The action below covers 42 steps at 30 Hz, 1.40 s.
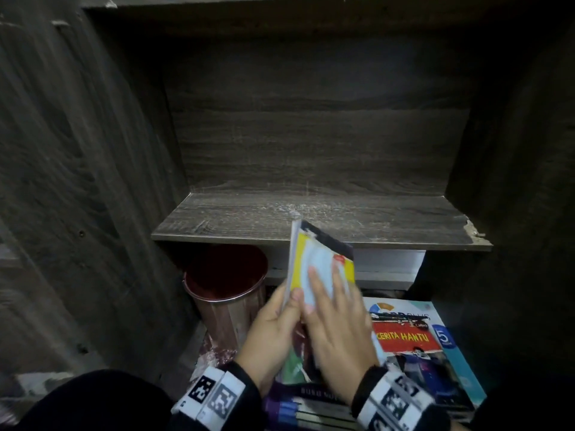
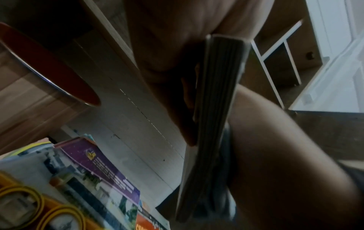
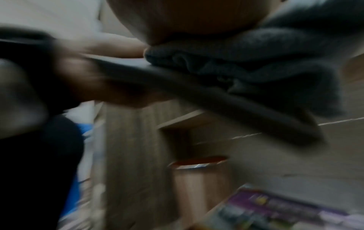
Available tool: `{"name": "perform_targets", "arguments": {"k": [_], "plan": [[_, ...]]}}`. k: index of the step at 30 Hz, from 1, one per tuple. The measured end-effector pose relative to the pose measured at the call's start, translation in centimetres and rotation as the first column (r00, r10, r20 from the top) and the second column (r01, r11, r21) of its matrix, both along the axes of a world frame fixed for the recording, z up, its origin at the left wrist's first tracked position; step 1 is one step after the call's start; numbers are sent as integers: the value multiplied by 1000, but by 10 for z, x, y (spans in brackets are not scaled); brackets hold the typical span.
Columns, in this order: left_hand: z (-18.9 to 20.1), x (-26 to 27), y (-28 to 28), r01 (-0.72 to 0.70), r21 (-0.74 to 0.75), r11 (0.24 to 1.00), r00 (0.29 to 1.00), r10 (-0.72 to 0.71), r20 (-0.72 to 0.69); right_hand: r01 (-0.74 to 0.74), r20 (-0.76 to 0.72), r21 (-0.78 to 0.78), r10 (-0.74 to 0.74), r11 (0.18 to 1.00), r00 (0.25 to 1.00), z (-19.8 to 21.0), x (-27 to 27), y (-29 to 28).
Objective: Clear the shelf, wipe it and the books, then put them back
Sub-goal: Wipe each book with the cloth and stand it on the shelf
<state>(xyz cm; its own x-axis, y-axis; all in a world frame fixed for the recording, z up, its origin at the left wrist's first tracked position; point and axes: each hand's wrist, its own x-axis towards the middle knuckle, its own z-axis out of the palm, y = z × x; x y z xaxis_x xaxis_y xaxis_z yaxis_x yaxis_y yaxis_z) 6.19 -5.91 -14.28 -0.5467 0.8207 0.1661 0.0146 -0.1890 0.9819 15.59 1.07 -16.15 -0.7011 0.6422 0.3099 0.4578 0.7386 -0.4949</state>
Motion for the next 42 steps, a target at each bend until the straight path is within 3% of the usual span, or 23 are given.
{"name": "perform_targets", "arguments": {"k": [2, 5, 9, 12, 15, 16, 18, 22, 24, 26, 27, 29, 30, 31, 33, 35, 37, 39, 42], "plan": [[7, -10, -1, -72, 25, 997, 994, 70, 82, -87, 52, 49, 84, 995, 995, -4, 1, -16], [16, -19, -3, -116, 86, 989, 978, 99, 182, -100, 12, 118, 99, 988, 995, -4, 0, -8], [16, -15, -4, -24, 109, 994, 991, 9, 136, 100, -39, 25, -99, 995, 994, 4, -1, 32], [10, -15, -6, 98, 67, 993, 988, -105, 112, 194, -186, -245, -243, 950, 952, 22, 1, 51], [11, -22, -7, 117, 43, 992, 989, -120, 90, 65, -437, -505, -320, 861, 841, 37, 4, 56], [14, -26, -7, 96, 63, 993, 990, -102, 92, -27, -498, -582, -329, 813, 802, 40, 4, 54], [26, -35, -9, 33, 118, 992, 992, -47, 116, -216, -509, -725, -299, 654, 807, 41, 4, 51], [42, -62, -11, -176, 180, 968, 980, 156, 120, -498, -531, -838, -120, 225, 839, 40, 5, 36], [50, -69, -11, -158, 175, 972, 985, 143, 99, -575, -591, -801, -66, 168, 804, 38, 5, 28], [54, -76, -9, -147, 121, 982, 988, 152, -33, -574, -619, -769, -102, 280, 779, 35, 2, 26], [55, -77, -6, -189, 38, 981, 964, 193, -182, -547, -624, -755, -140, 362, 769, 33, -1, 24], [49, -75, -3, -347, -176, 921, 820, 207, -533, -484, -632, -728, -204, 485, 747, 33, -7, 20], [47, -71, -4, -367, -258, 894, 791, 154, -592, -429, -621, -711, -211, 557, 755, 34, -10, 15], [45, -66, -6, -325, -319, 890, 807, 86, -585, -364, -599, -681, -199, 635, 775, 34, -12, 11], [44, -53, -8, -112, -350, 930, 884, -68, -463, -232, -547, -589, -171, 774, 820, 28, -19, 6], [48, -39, -8, 54, -292, 955, 937, -150, -316, -86, -432, -455, -136, 886, 892, 28, -27, -1], [51, -34, -6, -27, -150, 988, 969, -11, -247, -24, -287, -285, -61, 958, 956, 28, -35, -6], [53, -41, -7, -192, -16, 981, 960, 184, -211, -73, -274, -160, 27, 984, 961, 33, -46, -11], [65, -68, -11, -332, 141, 933, 921, 352, -164, -199, -261, -32, 184, 979, 948, 48, -62, -12]]}}
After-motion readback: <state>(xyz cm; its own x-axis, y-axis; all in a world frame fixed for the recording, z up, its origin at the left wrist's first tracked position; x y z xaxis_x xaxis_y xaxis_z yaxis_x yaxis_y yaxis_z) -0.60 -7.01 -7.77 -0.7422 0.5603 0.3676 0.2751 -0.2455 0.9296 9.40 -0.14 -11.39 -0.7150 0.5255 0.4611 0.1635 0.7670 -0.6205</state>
